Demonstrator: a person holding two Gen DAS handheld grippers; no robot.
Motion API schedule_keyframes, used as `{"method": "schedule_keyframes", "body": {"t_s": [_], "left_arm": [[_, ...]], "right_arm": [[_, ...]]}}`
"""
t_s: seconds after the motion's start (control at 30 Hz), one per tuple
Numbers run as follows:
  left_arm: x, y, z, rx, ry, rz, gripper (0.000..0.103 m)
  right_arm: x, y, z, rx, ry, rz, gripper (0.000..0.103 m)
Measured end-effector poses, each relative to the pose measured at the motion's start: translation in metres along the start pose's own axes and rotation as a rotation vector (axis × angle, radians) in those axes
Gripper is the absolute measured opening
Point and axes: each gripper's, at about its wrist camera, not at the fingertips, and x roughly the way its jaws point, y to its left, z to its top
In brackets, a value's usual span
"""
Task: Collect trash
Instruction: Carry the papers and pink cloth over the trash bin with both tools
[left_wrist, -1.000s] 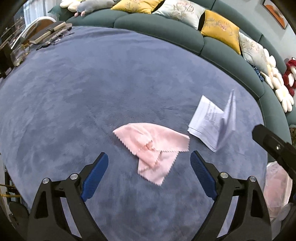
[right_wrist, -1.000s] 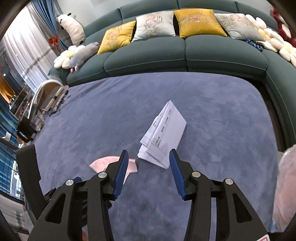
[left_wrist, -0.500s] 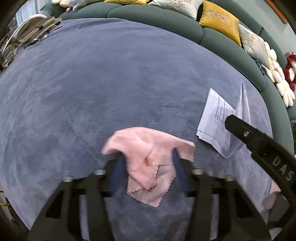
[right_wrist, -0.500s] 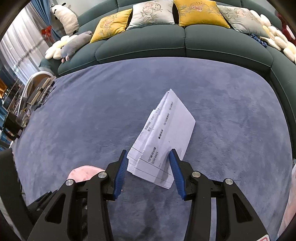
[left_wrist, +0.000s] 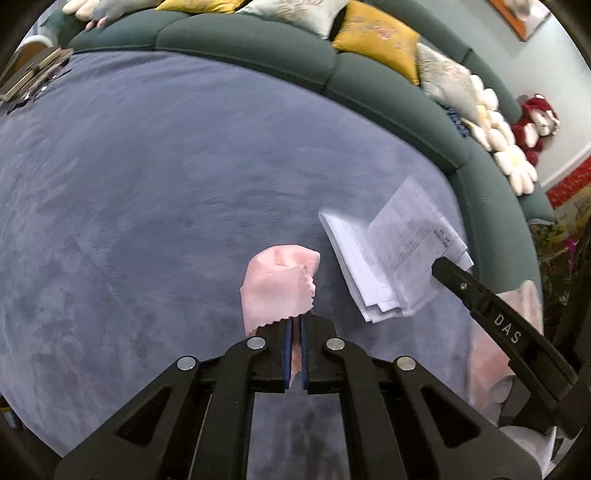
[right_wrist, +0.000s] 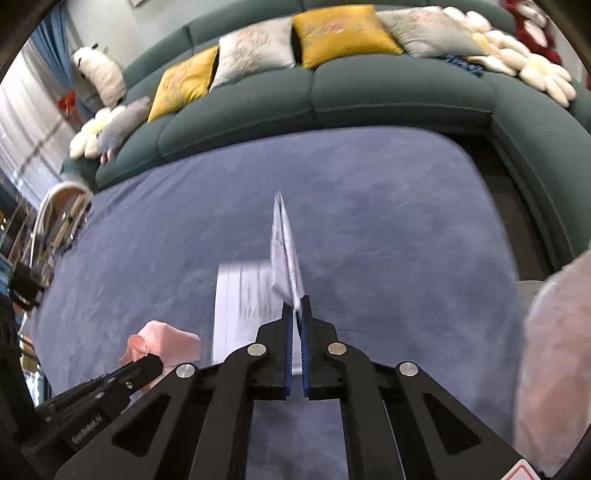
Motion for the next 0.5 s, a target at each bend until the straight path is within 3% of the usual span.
{"method": "schedule_keyframes", "body": {"t_s": [0.17, 0.5], "left_arm": [[-0.027, -0.037, -0.005, 0.018, -0.025, -0.068, 0.003], [-0.070, -0.132, -0.020, 0.177, -0.075, -0.123, 0.003]], "right_arm": [[-0.056, -0.028, 0.000, 0.025, -0.087, 0.002, 0.002], [-0.164, -0.096, -0.008, 0.134, -0.268, 0.008, 0.001]]}}
